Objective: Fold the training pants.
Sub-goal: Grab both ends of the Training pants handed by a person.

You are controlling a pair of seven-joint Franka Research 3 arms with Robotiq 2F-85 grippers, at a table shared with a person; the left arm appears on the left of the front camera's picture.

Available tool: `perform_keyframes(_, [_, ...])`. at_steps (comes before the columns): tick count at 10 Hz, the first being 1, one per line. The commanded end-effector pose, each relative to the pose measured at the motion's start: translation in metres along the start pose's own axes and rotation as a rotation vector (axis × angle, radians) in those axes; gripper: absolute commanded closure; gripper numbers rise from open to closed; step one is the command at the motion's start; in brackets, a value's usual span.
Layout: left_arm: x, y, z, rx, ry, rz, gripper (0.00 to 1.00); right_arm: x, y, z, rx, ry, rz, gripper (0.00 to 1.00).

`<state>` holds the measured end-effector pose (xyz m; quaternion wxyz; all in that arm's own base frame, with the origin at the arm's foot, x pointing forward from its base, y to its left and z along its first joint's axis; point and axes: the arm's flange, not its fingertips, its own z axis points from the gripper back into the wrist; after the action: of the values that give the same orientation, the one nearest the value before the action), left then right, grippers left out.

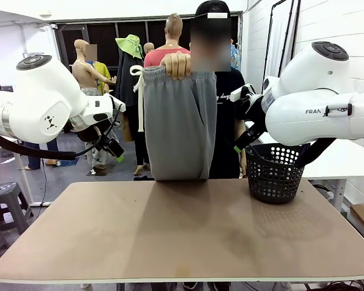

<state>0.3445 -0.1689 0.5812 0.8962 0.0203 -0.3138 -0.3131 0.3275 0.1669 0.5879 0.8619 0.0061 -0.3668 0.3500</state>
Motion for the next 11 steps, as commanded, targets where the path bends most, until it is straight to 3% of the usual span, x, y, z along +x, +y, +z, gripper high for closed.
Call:
perform_keyframes(1, [0.0001, 0.0004, 0.0003, 0.002, 0.0, 0.001, 0.0, -0.0007, -0.0012, -0.0007, 0.001, 0.001, -0.002, 0.0])
perform_keyframes(11, [0.0, 0.0, 0.0, 0.0, 0.0, 0.0, 0.0, 0.0, 0.0, 0.0, 0.0, 0.0, 0.0, 0.0])
